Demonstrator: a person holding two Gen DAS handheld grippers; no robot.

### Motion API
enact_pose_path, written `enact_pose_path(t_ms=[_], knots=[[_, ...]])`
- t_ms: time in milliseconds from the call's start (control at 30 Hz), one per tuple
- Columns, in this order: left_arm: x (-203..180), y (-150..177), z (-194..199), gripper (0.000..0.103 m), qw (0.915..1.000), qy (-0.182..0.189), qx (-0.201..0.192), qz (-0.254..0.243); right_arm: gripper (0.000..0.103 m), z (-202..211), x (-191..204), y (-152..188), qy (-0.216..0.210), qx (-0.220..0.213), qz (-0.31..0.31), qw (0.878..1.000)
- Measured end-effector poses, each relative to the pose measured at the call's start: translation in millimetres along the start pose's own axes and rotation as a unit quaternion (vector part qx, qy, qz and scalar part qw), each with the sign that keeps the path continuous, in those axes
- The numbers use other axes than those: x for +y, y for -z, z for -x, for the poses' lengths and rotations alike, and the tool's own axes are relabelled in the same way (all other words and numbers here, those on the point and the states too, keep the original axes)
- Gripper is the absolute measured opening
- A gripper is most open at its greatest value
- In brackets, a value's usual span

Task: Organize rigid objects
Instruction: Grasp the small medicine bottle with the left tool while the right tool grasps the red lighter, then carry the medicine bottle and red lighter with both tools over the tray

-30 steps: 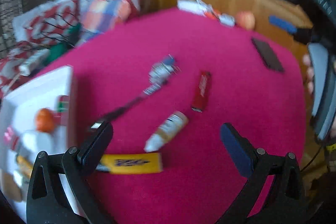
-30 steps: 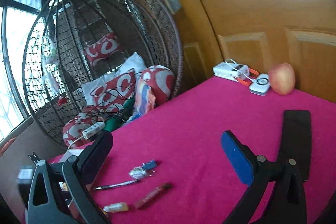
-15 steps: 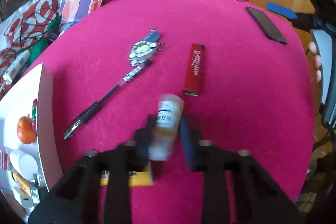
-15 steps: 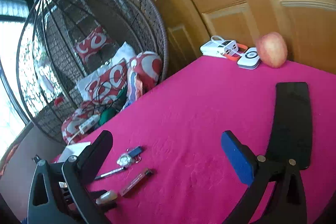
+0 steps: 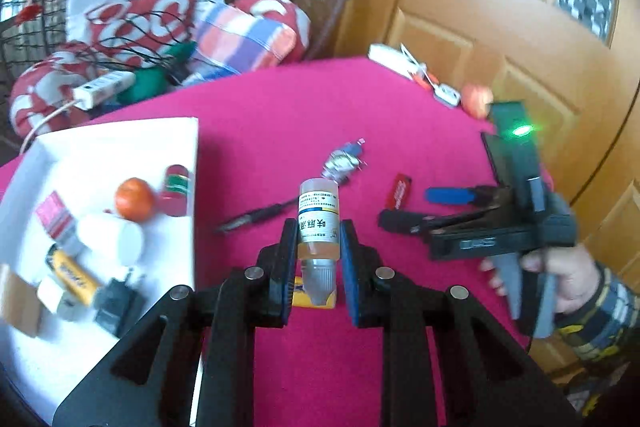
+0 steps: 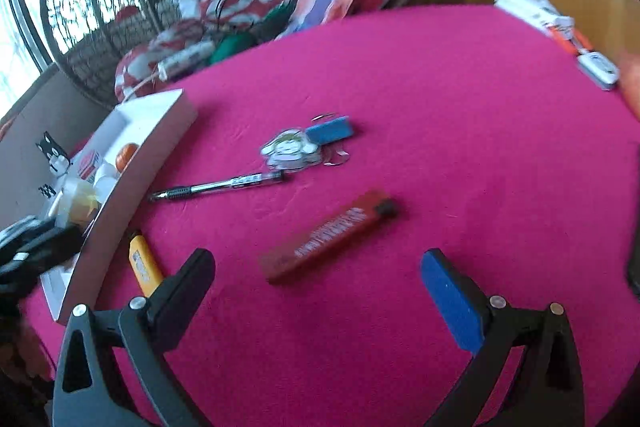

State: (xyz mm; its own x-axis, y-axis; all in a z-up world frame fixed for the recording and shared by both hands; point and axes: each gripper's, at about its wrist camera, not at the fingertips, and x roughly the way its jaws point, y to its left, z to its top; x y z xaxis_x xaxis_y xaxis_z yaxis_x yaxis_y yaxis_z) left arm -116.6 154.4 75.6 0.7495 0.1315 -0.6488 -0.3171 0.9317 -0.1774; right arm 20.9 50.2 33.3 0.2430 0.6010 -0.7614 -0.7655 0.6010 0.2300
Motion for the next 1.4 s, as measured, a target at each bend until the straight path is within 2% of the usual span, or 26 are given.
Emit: enact_pose_path(t_ms=[167, 233, 300, 467, 567, 600, 633, 700, 900, 1067, 1400], knots=[[15, 2, 11, 0.019, 0.9995, -0.004, -0.014, 0.028, 0.100, -20, 23, -15, 0.017, 0.005, 0.046, 0.999], [18, 3, 13, 0.019, 0.9992, 0.000, -0.019, 0.035, 0.086, -19, 31, -12, 0.020, 0.003, 0.070, 0.997], [17, 5, 15, 0.019, 0.9991, 0.002, -0.022, 0.038, 0.084, -17, 32, -9, 0.015, 0.003, 0.070, 0.997], [18, 5, 17, 0.019, 0.9986, 0.004, -0.027, 0.044, 0.064, -10, 24, -3, 0.025, -0.005, 0.070, 0.997], [18, 5, 18, 0.019, 0.9984, 0.003, -0.031, 0.048, 0.051, -16, 32, -8, 0.051, -0.006, 0.095, 0.994], [18, 6, 19, 0.019, 0.9983, 0.002, -0.032, 0.049, 0.042, -17, 35, -8, 0.064, -0.009, 0.105, 0.992], [18, 6, 20, 0.019, 0.9981, 0.002, -0.033, 0.051, 0.025, -18, 35, -8, 0.069, -0.012, 0.111, 0.991], [18, 6, 22, 0.019, 0.9980, 0.001, -0.035, 0.052, 0.017, -17, 36, -8, 0.065, -0.014, 0.117, 0.991], [21, 5, 30, 0.019, 0.9969, 0.000, -0.046, 0.064, 0.015, -6, 25, -3, 0.038, -0.028, 0.091, 0.995], [22, 3, 41, 0.019, 0.9956, -0.010, -0.063, 0.068, 0.015, 23, 24, -8, 0.010, -0.067, 0.069, 0.995], [22, 3, 60, 0.020, 0.9932, -0.045, -0.087, 0.063, 0.015, 93, 60, -23, -0.048, -0.158, 0.102, 0.981]])
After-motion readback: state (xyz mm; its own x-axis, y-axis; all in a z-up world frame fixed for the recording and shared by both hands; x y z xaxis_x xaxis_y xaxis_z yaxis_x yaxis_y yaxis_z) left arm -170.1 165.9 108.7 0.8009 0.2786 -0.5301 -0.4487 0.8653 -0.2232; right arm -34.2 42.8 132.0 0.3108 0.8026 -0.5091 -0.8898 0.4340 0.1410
